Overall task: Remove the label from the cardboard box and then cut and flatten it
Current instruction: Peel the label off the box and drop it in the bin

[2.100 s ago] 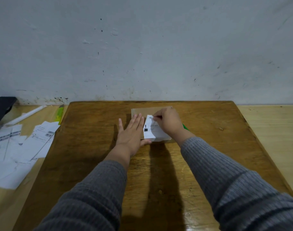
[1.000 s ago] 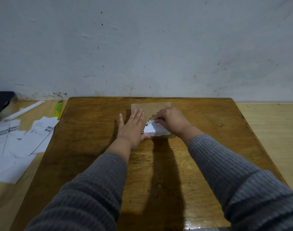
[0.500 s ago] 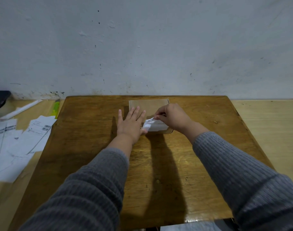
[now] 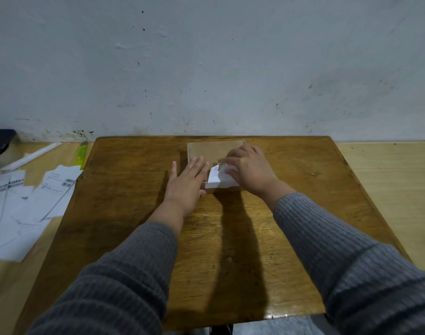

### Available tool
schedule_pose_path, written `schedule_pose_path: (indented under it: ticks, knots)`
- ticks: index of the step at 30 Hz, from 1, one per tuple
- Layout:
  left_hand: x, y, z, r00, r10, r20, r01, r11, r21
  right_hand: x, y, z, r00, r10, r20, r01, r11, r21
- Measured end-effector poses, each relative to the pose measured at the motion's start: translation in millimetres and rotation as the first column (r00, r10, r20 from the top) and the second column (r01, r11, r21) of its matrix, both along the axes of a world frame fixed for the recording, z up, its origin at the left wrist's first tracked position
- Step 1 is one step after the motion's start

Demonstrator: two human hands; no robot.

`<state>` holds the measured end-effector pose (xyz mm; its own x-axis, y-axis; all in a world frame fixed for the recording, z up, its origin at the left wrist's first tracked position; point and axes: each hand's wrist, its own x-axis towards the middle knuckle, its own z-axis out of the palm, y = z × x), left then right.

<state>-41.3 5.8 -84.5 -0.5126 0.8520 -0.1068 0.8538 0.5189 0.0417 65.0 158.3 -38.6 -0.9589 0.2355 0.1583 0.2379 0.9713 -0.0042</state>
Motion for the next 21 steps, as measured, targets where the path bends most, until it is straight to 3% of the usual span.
schedule_pose_path:
  ticks: [3, 10, 21]
  knots:
    - [0, 0, -1, 1.0, 0.008, 0.011, -0.008, 1.0, 0.009, -5, -5, -2, 0.99, -0.035, 0.134, 0.038, 0.999, -0.018]
    - [1, 2, -2, 0.999, 0.03, 0.018, -0.03, 0.999, 0.011, -9, -5, 2, 0.959, -0.098, 0.267, 0.109, 0.994, -0.025]
    - [2, 3, 9, 1.0, 0.007, 0.005, -0.007, 0.994, -0.106, 4, -8, 14, 0.988, -0.067, 0.142, 0.09, 0.982, -0.167]
